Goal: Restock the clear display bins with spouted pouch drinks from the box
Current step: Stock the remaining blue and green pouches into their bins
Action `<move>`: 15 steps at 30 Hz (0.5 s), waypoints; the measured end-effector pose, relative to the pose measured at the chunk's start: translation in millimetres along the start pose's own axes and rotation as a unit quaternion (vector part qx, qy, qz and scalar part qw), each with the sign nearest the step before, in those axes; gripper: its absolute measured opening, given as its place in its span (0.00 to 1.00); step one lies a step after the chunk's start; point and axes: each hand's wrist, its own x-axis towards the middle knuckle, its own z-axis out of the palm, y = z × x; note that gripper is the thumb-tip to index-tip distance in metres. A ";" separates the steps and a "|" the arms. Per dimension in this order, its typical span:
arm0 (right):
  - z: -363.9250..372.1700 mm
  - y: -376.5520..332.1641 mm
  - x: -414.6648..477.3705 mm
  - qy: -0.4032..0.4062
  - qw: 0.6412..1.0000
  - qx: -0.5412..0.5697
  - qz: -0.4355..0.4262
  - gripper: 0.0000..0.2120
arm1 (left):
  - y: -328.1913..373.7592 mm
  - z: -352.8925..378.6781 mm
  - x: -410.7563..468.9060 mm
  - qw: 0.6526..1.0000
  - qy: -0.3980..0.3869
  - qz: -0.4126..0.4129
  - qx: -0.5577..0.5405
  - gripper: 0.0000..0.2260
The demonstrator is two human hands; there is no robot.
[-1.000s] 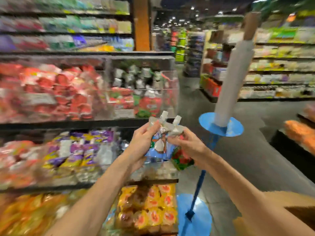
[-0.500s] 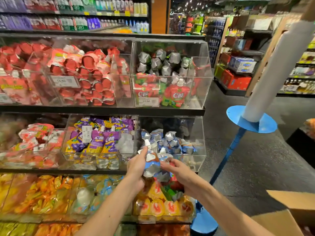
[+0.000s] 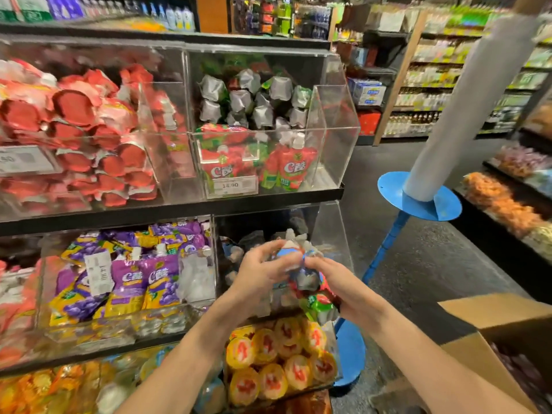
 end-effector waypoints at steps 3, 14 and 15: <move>-14.4 -2.9 16.8 0.015 1.000 -0.004 0.020 0.14 | -11.7 -1.8 20.6 0.988 -0.014 0.053 0.142 0.14; -60.3 -44.0 76.9 0.096 0.992 -0.078 0.033 0.11 | -37.9 21.2 130.3 0.842 0.074 0.033 0.534 0.18; -61.7 -43.0 81.2 0.091 0.991 -0.088 0.030 0.11 | -44.1 25.9 137.3 0.823 0.068 0.030 0.563 0.19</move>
